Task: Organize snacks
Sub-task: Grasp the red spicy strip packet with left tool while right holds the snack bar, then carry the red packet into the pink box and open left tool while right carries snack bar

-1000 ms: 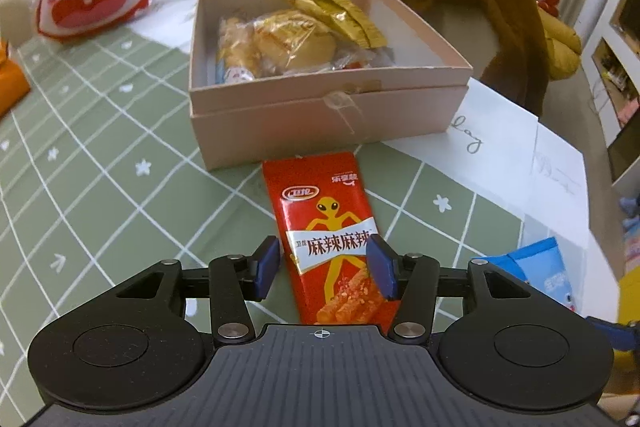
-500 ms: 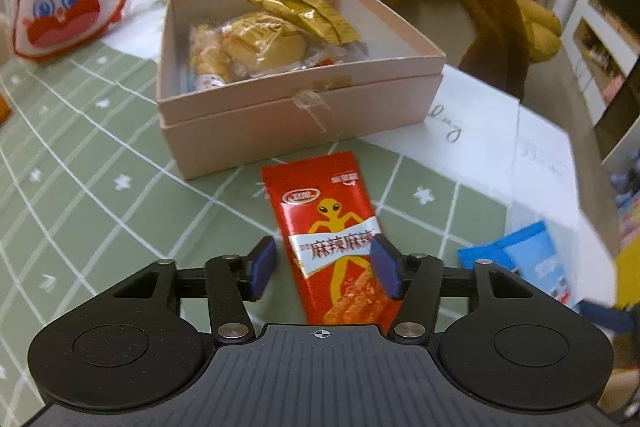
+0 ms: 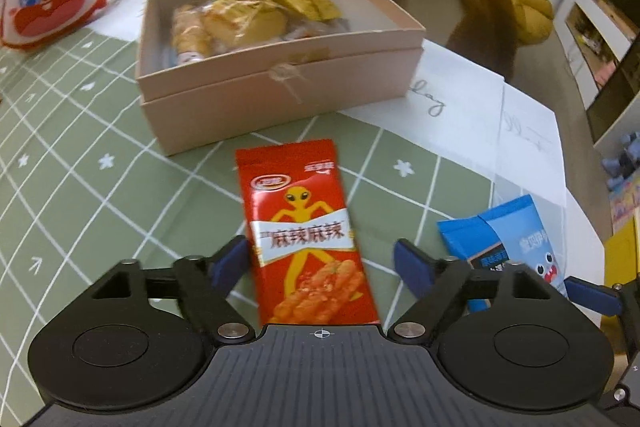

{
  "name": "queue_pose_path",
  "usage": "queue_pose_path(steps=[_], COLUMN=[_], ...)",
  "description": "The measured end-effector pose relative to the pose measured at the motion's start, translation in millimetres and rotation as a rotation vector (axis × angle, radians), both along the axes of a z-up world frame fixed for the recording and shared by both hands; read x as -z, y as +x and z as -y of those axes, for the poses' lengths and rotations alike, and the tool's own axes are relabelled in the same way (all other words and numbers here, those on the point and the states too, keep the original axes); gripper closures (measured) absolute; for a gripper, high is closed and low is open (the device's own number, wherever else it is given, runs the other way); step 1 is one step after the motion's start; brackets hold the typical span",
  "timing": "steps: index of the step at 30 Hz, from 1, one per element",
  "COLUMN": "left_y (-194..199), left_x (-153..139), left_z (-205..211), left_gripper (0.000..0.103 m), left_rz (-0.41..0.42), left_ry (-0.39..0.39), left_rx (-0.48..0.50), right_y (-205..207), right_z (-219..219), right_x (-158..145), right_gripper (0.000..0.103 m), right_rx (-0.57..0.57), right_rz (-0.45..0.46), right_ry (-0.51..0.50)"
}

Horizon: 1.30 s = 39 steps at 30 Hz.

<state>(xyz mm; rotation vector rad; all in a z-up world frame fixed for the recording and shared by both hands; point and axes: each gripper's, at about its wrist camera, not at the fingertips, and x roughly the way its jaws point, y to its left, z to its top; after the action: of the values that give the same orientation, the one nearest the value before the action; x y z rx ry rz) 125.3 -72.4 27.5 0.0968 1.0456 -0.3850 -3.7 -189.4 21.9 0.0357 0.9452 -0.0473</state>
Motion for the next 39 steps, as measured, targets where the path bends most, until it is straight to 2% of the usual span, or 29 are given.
queue_pose_path(steps=[3,5,6,9,14,22,26,29,35,39], left_y=[-1.4,-5.0,-6.9,-12.1,-40.3,-91.5,-95.6,-96.1,-96.4,-96.9], left_x=[1.1,0.6,0.0,-2.9,-8.1,-11.6,-12.2,-12.2,-11.5,-11.7], left_z=[2.2,-0.2,-2.7,-17.4,-35.5,-69.5,-72.7,-73.0,-73.0,-72.9], left_gripper=[0.018,0.03,0.041,0.049,0.05,0.05,0.05,0.049,0.049,0.049], left_rz=[0.017,0.036,0.049,0.037,0.014,-0.021,-0.015,-0.013,-0.008,-0.007], left_ry=[0.014,0.035,0.044,0.0,0.048,0.04,0.026,0.026,0.021,0.022], left_rx=[0.004,0.004,-0.003,-0.018,-0.036,-0.123,-0.134,-0.134,-0.135,-0.134], right_y=[-0.7,-1.1,-1.1,-1.4,-2.1,0.9,13.7,22.5,44.0,47.1], right_z=[-0.4,-0.6,-0.6,-0.1,0.5,0.1,5.9,14.8,20.8,1.2], right_x=[0.2,0.3,0.2,0.2,0.1,-1.6,-5.8,-11.5,-4.9,-7.4], right_gripper=[0.0,0.0,0.0,0.0,0.0,0.0,0.0,0.0,0.0,0.007], right_rx=[0.0,0.0,0.0,0.0,-0.003,-0.006,-0.055,-0.023,0.018,-0.057], right_rz=[0.002,0.003,0.004,0.006,0.014,-0.02,-0.082,-0.065,-0.094,-0.086], right_ry=[0.0,0.0,0.0,0.0,0.001,0.004,0.018,0.021,0.044,0.057])
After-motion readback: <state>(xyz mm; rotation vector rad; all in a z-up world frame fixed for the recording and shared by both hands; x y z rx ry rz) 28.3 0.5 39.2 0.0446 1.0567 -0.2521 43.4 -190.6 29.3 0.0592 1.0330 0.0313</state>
